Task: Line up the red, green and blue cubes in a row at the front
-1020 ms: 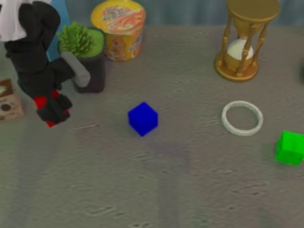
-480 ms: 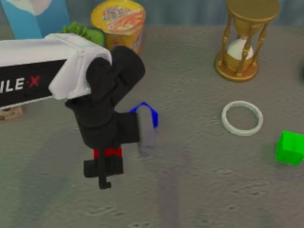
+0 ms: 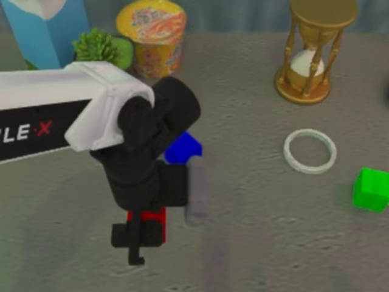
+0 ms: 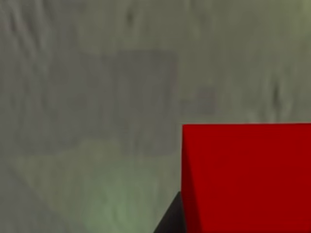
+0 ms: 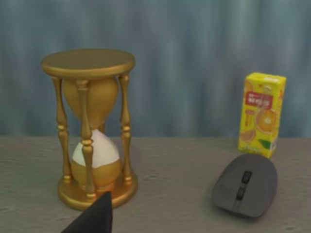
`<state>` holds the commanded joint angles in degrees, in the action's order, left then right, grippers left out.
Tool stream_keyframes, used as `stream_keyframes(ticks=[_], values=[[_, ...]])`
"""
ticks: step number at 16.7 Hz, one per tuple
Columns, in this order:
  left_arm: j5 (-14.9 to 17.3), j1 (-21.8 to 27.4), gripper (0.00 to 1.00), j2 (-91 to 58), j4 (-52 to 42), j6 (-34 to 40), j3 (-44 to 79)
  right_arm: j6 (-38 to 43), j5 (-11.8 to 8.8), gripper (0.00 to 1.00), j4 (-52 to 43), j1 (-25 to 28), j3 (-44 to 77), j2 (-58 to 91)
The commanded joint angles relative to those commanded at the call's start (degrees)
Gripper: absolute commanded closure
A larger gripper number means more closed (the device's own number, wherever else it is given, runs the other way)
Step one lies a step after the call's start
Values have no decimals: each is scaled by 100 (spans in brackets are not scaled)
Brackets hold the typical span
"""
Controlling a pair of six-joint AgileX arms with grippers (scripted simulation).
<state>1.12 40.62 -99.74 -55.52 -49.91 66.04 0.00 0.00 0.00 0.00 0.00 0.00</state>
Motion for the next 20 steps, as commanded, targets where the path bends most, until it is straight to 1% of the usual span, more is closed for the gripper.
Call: stream_keyframes(ticks=[2, 8, 13, 20], values=[[-2, 16, 100, -97, 217, -2, -110, 0, 0, 0, 0, 0, 0, 0], [3, 51, 100, -679, 1466, 34, -736, 0, 0, 0, 0, 0, 0, 0], [3, 60, 100, -746, 1568, 32, -805, 0, 0, 0, 0, 0, 0, 0], [3, 60, 47, -746, 1568, 32, -805, 0, 0, 0, 0, 0, 0, 0]])
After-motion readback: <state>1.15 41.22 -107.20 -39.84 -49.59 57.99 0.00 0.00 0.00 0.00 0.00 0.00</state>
